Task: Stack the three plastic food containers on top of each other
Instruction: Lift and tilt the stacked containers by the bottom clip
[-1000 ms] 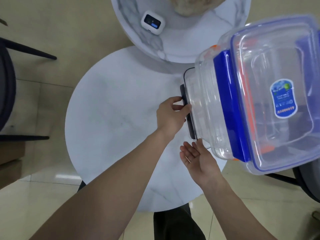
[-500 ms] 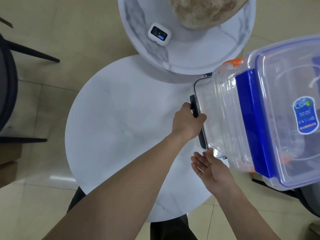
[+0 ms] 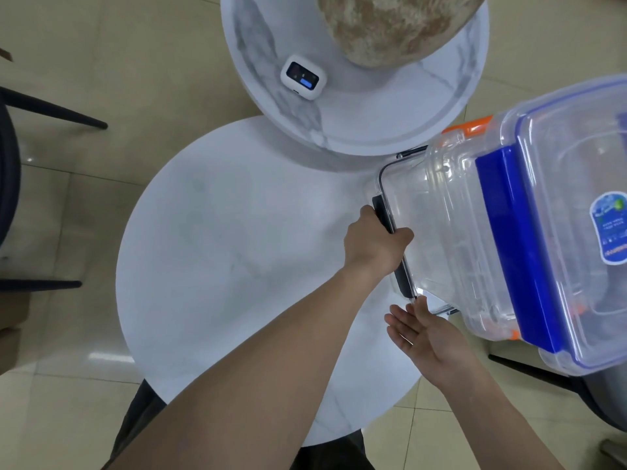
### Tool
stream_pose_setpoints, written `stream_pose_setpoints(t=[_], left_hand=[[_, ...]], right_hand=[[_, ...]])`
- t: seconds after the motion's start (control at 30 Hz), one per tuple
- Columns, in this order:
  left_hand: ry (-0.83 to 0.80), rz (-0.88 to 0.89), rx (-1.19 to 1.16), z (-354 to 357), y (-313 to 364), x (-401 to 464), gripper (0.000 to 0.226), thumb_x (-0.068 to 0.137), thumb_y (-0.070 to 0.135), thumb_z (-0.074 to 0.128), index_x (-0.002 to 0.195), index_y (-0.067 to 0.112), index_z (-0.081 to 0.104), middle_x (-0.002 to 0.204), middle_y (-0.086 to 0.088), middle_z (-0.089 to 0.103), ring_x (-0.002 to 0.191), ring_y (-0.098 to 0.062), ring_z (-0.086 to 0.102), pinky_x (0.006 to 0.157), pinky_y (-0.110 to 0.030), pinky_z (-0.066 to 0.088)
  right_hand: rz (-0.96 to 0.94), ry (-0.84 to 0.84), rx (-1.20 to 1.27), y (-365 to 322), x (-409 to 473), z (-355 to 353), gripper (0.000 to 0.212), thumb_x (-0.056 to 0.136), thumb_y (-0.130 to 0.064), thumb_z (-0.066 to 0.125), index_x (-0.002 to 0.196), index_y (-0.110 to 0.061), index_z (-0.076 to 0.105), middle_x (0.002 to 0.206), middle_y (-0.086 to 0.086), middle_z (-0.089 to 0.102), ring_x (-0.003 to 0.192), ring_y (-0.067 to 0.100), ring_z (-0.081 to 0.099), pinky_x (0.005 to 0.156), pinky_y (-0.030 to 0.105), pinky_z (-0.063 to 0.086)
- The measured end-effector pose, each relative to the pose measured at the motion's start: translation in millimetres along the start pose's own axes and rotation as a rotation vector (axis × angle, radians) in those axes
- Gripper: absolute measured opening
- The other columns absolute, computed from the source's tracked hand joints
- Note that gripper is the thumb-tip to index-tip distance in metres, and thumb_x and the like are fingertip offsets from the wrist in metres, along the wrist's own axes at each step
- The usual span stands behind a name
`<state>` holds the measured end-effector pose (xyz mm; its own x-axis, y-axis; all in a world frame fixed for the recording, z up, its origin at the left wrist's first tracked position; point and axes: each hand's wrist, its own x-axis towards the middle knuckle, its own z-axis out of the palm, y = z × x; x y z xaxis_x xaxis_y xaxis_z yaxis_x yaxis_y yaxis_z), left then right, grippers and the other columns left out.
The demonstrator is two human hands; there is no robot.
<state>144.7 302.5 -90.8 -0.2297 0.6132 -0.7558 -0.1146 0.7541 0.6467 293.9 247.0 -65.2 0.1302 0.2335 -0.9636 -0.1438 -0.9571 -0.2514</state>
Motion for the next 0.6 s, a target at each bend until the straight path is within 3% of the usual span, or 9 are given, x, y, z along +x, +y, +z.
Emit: stream_pose_setpoints(t=[0.17, 0.33, 0.47, 0.6], left_hand=[[0.012, -0.004, 0.000, 9, 1, -1, 0.032, 0.081, 0.026, 0.065, 0.103, 0.008, 0.051, 0.083, -0.004, 0.060, 0.072, -0.023, 0.060, 0.060, -0.032, 0.050], [0.014, -0.026, -0.024, 18, 1, -4, 0.031, 0.083, 0.025, 0.064, 0.106, 0.007, 0.052, 0.082, 0.000, 0.056, 0.069, -0.018, 0.056, 0.060, -0.031, 0.048], [0.011, -0.035, -0.024, 23, -1, -3, 0.031, 0.083, 0.026, 0.064, 0.106, 0.009, 0.051, 0.088, -0.002, 0.059, 0.080, -0.026, 0.062, 0.070, -0.037, 0.055], [-0.002, -0.042, -0.035, 22, -2, -1, 0.031, 0.084, 0.025, 0.064, 0.106, 0.008, 0.052, 0.084, 0.000, 0.056, 0.075, -0.022, 0.058, 0.068, -0.034, 0.051]], right_hand=[[-0.008, 0.012, -0.022, -9, 3, -11, 0.026, 0.101, -0.028, 0.050, 0.097, -0.002, 0.057, 0.106, 0.017, 0.067, 0.096, 0.028, 0.065, 0.089, 0.041, 0.049], [-0.034, 0.020, -0.041, -19, 5, -22, 0.026, 0.102, -0.027, 0.050, 0.096, -0.003, 0.057, 0.107, 0.017, 0.066, 0.097, 0.027, 0.065, 0.081, 0.037, 0.051], [-0.046, 0.033, -0.070, -23, 7, -28, 0.027, 0.101, -0.028, 0.050, 0.093, -0.003, 0.058, 0.104, 0.016, 0.067, 0.097, 0.027, 0.065, 0.080, 0.037, 0.051], [-0.050, 0.042, -0.077, -24, 7, -29, 0.027, 0.102, -0.028, 0.049, 0.094, -0.003, 0.057, 0.104, 0.017, 0.066, 0.097, 0.027, 0.065, 0.081, 0.037, 0.051]])
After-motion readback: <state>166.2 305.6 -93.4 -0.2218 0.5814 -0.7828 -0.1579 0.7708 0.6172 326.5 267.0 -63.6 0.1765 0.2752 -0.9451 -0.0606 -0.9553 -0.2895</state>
